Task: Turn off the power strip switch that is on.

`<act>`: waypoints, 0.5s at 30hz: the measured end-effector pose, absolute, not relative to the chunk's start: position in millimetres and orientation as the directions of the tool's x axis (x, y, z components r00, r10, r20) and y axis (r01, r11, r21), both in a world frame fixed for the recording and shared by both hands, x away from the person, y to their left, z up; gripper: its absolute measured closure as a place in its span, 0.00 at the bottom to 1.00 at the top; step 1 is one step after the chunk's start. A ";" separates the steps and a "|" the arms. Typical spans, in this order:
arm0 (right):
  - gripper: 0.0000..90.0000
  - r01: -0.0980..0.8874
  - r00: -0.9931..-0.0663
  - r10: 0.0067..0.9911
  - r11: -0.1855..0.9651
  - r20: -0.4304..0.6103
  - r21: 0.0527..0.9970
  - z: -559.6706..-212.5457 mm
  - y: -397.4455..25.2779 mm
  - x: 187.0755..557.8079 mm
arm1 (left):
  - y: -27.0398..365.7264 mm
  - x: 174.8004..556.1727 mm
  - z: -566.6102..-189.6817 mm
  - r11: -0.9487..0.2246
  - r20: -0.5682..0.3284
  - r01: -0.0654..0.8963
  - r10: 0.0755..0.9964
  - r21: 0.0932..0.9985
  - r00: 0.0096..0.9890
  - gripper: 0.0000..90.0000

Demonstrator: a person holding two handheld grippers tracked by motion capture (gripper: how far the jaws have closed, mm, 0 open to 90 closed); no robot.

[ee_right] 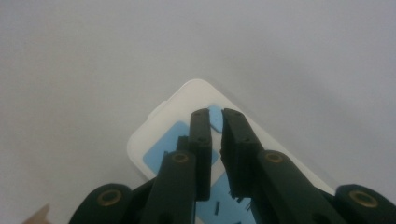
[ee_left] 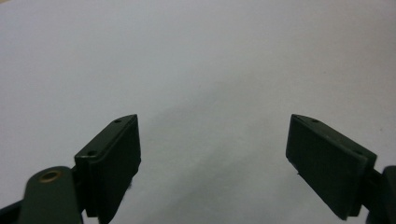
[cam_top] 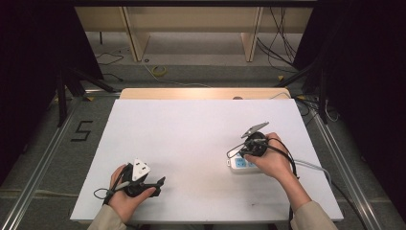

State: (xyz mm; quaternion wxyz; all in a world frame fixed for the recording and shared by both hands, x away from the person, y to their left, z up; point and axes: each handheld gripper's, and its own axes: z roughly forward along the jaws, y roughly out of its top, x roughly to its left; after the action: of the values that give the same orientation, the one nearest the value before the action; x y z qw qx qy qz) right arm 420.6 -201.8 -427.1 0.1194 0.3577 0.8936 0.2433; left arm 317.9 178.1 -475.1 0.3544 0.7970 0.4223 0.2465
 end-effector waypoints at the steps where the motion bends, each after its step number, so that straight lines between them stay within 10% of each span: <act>1: 0.91 0.583 -0.714 0.700 0.619 -0.033 0.526 -426.4 -203.6 418.3 | 178.2 317.9 -475.1 -0.392 0.094 0.499 0.848 0.773 0.522 0.20; 15: 0.82 0.565 -0.718 0.696 0.571 0.013 0.596 -429.5 -232.9 383.8 | 177.8 318.1 -477.4 -0.393 0.084 0.513 0.847 0.763 0.524 0.19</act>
State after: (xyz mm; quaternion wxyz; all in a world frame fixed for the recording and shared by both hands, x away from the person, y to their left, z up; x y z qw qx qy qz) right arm 383.8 -232.9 -429.5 0.1122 0.3586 0.8792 0.2930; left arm 318.1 177.8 -477.4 0.3504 0.7996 0.4253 0.2386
